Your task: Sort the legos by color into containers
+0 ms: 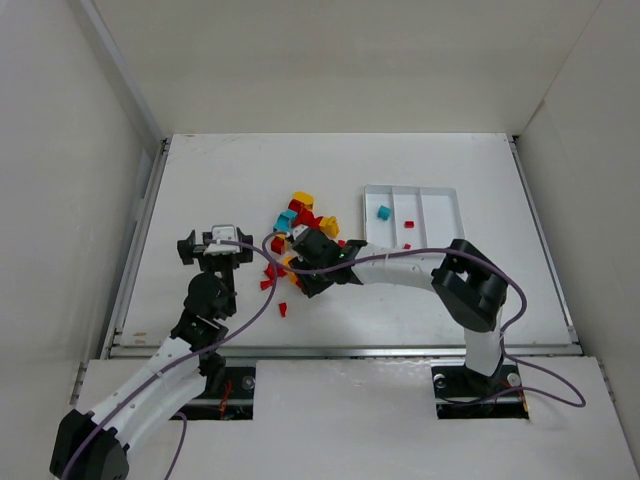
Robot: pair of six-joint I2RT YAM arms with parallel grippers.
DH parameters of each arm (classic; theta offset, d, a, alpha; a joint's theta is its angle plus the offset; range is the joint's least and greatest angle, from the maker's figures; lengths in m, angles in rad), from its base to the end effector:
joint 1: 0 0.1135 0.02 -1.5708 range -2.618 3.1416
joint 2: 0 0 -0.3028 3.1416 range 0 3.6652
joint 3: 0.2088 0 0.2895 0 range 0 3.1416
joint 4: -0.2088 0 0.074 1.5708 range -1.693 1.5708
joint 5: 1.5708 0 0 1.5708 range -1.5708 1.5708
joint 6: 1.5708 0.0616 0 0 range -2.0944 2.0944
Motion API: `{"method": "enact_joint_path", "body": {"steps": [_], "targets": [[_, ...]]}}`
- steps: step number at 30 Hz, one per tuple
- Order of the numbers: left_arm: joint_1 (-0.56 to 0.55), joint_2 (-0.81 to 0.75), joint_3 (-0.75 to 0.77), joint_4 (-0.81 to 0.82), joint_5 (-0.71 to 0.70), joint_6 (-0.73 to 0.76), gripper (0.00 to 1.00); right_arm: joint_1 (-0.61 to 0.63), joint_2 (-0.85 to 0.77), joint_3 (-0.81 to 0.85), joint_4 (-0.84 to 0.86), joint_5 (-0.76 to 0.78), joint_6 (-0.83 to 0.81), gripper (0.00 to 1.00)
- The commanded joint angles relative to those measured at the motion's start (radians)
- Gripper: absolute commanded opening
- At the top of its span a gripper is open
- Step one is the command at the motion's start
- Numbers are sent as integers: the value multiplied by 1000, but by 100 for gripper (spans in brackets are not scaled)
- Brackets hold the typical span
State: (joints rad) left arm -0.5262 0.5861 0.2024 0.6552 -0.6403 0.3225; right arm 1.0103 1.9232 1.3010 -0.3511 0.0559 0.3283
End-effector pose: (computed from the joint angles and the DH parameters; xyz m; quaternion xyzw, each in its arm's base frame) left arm 0.1670 -0.0544 0.2637 0.0080 0.6264 0.1125 0.7713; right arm 0.2506 0.3927 0.1694 -0.3117 0.9031 0.1616 0.2473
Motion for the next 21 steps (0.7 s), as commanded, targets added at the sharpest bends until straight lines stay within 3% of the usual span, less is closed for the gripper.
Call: {"method": "enact_joint_path", "body": {"steps": [1, 7, 12, 21], "targets": [[3, -25, -14, 78, -18, 20, 100, 11, -42, 28, 52, -21, 0, 42], [3, -25, -14, 78, 1, 29, 100, 11, -7, 59, 49, -21, 0, 53], [3, -25, -14, 78, 1, 29, 100, 11, 57, 112, 5, -11, 0, 53], [3, -25, -23, 78, 10, 38, 100, 11, 66, 113, -15, 1, 0, 45]]}}
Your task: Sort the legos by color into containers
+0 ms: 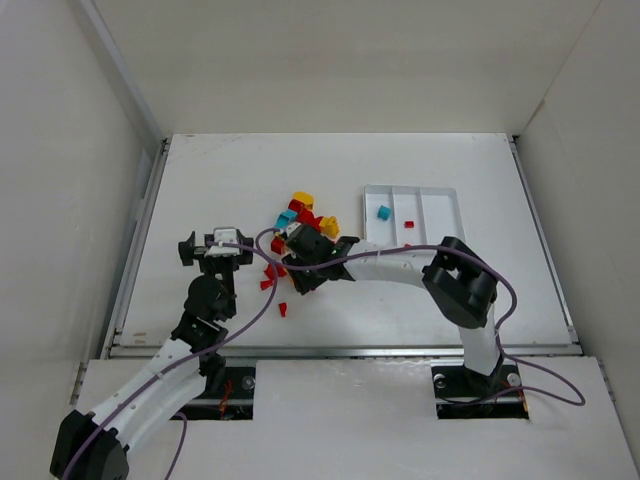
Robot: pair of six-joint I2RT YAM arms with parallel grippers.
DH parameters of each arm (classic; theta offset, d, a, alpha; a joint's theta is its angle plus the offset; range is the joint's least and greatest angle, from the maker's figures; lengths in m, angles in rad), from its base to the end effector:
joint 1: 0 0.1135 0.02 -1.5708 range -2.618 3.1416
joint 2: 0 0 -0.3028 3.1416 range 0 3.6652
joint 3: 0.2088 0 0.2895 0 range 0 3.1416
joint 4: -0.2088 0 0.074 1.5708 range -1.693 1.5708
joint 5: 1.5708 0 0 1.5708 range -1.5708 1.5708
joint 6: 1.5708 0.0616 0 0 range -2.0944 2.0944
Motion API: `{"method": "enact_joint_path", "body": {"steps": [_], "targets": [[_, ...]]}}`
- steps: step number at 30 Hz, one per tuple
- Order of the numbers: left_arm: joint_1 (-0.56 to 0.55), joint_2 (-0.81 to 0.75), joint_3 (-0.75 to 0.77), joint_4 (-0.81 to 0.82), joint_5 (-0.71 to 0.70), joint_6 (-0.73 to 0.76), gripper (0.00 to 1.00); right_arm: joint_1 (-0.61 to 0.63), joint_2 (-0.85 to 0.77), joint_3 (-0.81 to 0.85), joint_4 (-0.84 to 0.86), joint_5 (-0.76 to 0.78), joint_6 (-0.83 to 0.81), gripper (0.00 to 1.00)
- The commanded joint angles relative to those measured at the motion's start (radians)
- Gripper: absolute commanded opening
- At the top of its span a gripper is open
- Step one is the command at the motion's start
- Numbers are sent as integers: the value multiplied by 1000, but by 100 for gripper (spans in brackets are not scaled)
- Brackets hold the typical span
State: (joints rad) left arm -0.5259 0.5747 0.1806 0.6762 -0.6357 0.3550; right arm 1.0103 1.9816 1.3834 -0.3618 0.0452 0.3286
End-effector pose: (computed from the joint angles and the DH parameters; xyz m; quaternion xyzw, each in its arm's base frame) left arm 0.1646 -0.0532 0.2592 0.0173 0.6227 0.1222 0.7727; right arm 0.2610 0.4106 0.1702 -0.3123 0.9009 0.1696 0.2491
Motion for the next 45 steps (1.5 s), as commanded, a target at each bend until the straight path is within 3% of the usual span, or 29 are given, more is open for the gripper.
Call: {"method": "enact_joint_path", "body": {"steps": [1, 9, 14, 21, 25, 31, 36, 40, 45], "targets": [[3, -13, -1, 57, 14, 6, 100, 11, 8, 31, -5, 12, 0, 45], [3, -13, -1, 57, 14, 15, 100, 30, 20, 34, -34, 12, 0, 45], [3, -13, -1, 57, 24, 15, 100, 30, 20, 34, -34, 22, 0, 23], [3, -13, -1, 57, 24, 15, 100, 30, -43, 34, -25, 84, 30, 14], [3, -13, -1, 57, 24, 24, 100, 30, -134, 3, -34, 230, 65, 11], [3, -13, -1, 57, 24, 24, 100, -131, -314, -23, -146, 361, 226, 10], [3, -13, -1, 57, 24, 24, 100, -366, -440, -150, -155, 311, 262, 10], [3, -13, -1, 48, 24, 24, 100, -603, -449, -240, -131, 248, 247, 9], [3, -13, -1, 48, 33, 24, 100, -705, -388, -250, -94, 187, 196, 9]]}}
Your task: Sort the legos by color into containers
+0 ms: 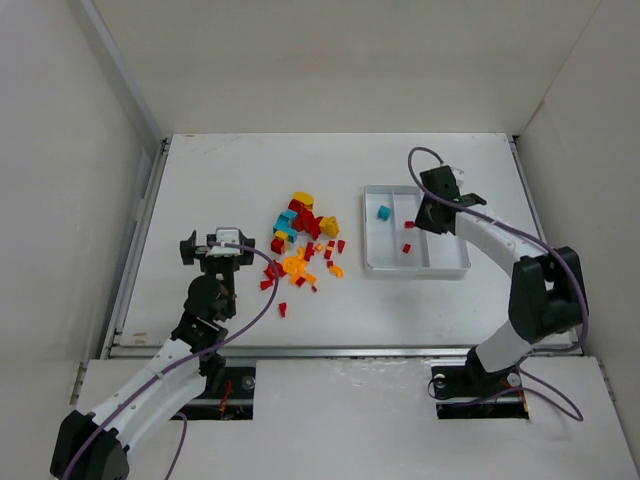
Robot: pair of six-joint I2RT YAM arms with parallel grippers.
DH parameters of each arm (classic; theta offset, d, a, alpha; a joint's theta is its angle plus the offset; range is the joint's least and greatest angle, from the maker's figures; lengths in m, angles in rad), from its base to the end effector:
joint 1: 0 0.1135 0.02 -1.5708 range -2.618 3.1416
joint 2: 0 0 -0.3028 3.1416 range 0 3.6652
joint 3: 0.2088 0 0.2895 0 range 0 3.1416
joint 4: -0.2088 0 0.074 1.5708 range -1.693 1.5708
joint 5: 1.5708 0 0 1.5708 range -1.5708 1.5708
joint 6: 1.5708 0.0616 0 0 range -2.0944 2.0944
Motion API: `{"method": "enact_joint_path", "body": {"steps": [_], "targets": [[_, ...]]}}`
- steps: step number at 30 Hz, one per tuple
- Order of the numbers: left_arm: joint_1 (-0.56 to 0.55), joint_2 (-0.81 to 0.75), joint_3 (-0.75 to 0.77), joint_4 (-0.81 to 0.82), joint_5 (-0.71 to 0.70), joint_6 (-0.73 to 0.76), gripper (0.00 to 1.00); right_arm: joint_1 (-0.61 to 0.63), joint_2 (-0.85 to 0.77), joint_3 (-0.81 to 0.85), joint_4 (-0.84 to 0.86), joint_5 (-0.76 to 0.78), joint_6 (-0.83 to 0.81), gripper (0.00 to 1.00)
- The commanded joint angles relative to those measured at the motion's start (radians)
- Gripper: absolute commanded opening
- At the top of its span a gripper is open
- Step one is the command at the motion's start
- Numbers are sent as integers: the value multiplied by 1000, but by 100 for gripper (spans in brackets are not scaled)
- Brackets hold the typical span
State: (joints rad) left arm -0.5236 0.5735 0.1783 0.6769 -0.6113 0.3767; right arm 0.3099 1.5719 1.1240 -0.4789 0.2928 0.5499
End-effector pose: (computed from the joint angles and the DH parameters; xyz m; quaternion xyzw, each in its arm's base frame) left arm 0.1646 -0.0542 0.2587 0.0327 0.6206 0.1244 0.7735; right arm 0.3687 0.0994 0.2414 0.1582 0.9262 0.0047 0.3423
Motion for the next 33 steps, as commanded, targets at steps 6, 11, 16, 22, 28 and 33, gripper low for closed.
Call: {"method": "enact_joint_path", "body": {"steps": [6, 11, 16, 22, 28, 33], "targets": [[0, -12, 1, 47, 18, 2, 100, -14, 118, 80, 10, -92, -53, 31], [0, -12, 1, 38, 18, 2, 100, -14, 108, 82, 0, -115, -53, 57], [0, -12, 1, 38, 27, 2, 100, 35, 24, 63, 0, -126, -96, 67], [0, -12, 1, 47, 7, -16, 100, 338, -84, 31, 92, -173, -220, 67], [10, -12, 1, 56, 7, -30, 100, 584, 115, 101, 123, -234, -188, 50], [10, -21, -8, 56, 7, -21, 100, 685, 263, 212, 114, -244, -209, 48]]}}
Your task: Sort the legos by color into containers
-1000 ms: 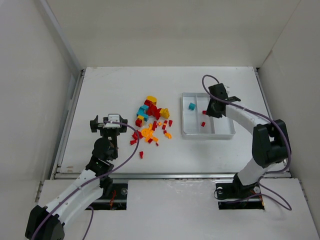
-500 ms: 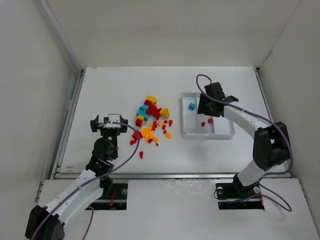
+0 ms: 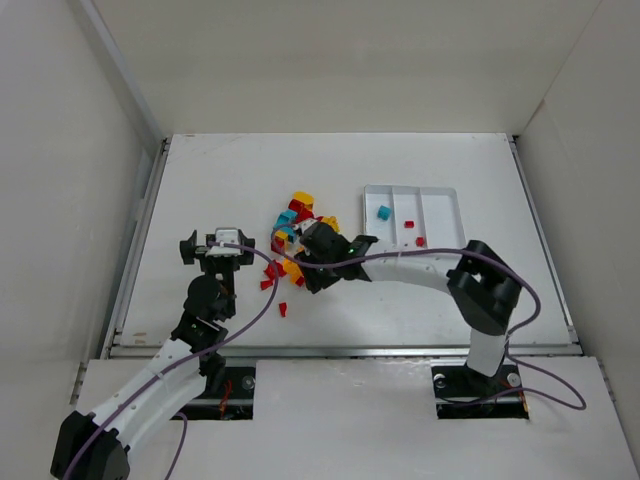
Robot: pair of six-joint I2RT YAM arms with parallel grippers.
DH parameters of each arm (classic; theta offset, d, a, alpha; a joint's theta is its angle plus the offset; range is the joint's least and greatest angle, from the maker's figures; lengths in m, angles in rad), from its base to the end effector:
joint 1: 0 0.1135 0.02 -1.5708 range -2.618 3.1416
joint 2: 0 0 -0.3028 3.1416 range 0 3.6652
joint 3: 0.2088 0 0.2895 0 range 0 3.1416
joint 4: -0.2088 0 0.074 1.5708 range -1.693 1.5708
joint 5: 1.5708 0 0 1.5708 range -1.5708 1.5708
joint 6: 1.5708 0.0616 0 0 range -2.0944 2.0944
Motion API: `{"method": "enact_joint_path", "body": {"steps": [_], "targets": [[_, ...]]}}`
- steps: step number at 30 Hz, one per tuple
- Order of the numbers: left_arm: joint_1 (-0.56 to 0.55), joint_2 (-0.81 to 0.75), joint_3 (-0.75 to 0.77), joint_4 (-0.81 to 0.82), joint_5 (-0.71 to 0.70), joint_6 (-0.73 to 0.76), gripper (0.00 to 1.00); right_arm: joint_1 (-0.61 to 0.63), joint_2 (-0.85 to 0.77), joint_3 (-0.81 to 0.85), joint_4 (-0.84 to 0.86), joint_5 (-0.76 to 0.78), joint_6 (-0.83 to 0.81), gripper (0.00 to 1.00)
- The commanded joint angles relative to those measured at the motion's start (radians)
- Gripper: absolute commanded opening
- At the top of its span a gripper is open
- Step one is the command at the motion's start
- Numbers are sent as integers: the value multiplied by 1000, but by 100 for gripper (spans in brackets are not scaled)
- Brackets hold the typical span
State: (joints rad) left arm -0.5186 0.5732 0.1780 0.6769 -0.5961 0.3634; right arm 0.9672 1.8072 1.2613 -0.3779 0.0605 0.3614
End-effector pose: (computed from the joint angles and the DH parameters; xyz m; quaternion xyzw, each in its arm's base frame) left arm 0.1649 -0.0543 0.2588 0.0329 0.6196 0.1167 0.7755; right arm 0.2561 0.3649 0.2040 -0.2735 0.9074 0.1733 0.2679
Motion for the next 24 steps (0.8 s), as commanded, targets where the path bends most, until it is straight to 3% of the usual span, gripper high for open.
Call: {"method": "enact_joint_path", "body": {"steps": [1, 14, 24], "targets": [[5, -21, -8, 56, -8, 2, 100, 39, 46, 88, 13, -11, -21, 48], [5, -50, -17, 56, 12, 11, 100, 39, 175, 139, -53, 30, -49, 44], [5, -50, -17, 56, 21, 11, 100, 48, 195, 139, -62, 41, -49, 26]]}}
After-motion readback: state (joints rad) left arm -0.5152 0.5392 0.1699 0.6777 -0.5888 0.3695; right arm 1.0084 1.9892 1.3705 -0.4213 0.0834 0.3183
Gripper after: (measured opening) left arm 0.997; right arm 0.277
